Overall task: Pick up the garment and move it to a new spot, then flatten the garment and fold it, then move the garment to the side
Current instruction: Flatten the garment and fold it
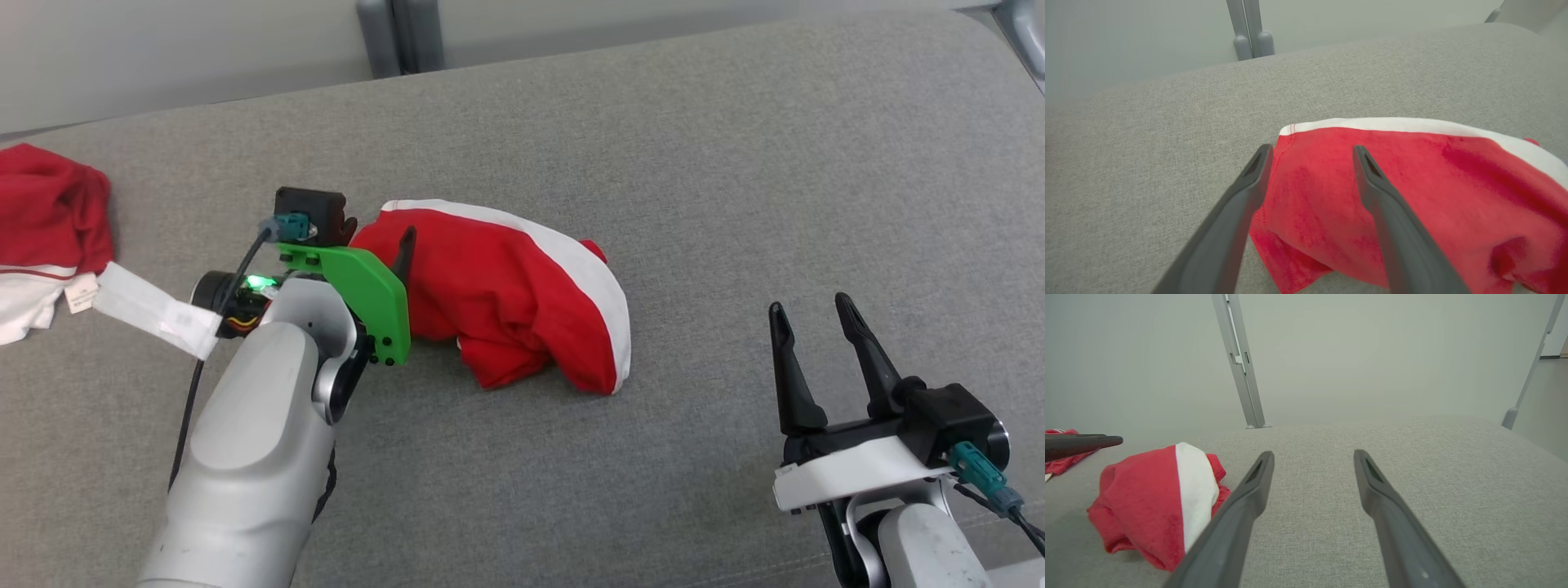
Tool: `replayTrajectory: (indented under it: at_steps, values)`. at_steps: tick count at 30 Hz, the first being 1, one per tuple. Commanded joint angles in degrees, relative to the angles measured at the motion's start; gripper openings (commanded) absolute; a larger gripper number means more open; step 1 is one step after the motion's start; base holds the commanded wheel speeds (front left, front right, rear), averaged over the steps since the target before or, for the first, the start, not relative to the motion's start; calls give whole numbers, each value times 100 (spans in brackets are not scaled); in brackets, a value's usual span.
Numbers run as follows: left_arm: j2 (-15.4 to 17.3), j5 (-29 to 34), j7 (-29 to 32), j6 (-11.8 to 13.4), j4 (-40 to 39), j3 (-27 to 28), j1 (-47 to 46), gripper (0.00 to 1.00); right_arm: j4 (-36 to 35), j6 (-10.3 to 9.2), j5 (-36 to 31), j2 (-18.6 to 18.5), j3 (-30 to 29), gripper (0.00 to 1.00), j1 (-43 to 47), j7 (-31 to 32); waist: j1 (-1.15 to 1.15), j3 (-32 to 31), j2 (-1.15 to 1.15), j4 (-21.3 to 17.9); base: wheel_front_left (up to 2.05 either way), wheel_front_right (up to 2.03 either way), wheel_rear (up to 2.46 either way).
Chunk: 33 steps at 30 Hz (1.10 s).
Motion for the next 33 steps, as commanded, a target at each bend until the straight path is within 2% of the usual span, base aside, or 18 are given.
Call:
replayTrajectory:
  at_steps: [1,6,13,14,15,16,17,26,33]
  values:
    - [60,-43,101,-6,121,4,-176,100,-18,2,43,-12,1,100,-82,-19,0,303,0,-267,0,0,0]
    - [95,-177,582,-15,630,36,-539,100,-16,2,94,-11,31,100,-154,-18,0,463,0,-380,0,0,0]
    - [110,-192,854,-42,1063,-68,-769,100,-33,2,118,-12,9,100,-215,-19,0,572,0,-401,0,0,0]
    - [109,-197,864,-51,1098,-83,-781,78,-30,2,120,-12,6,100,-226,-18,0,577,0,-394,0,0,0]
    - [109,-173,860,-57,1138,-109,-787,41,-24,2,123,-11,7,100,-235,-19,0,577,0,-384,0,0,0]
    - [109,-141,830,-58,1158,-137,-796,13,-20,2,125,-12,6,100,-234,-19,0,576,0,-374,0,0,0]
    - [110,-121,776,-55,1173,-155,-806,0,-16,2,130,-12,4,100,-232,-19,0,572,0,-360,0,0,0]
    - [71,-209,156,-100,1172,-201,-778,0,7,2,95,-12,-51,100,-182,-19,0,426,0,-136,0,0,0]
    - [97,-285,16,-49,1267,-233,-683,0,19,2,68,-12,2,100,-173,-19,0,301,0,22,0,0,0]
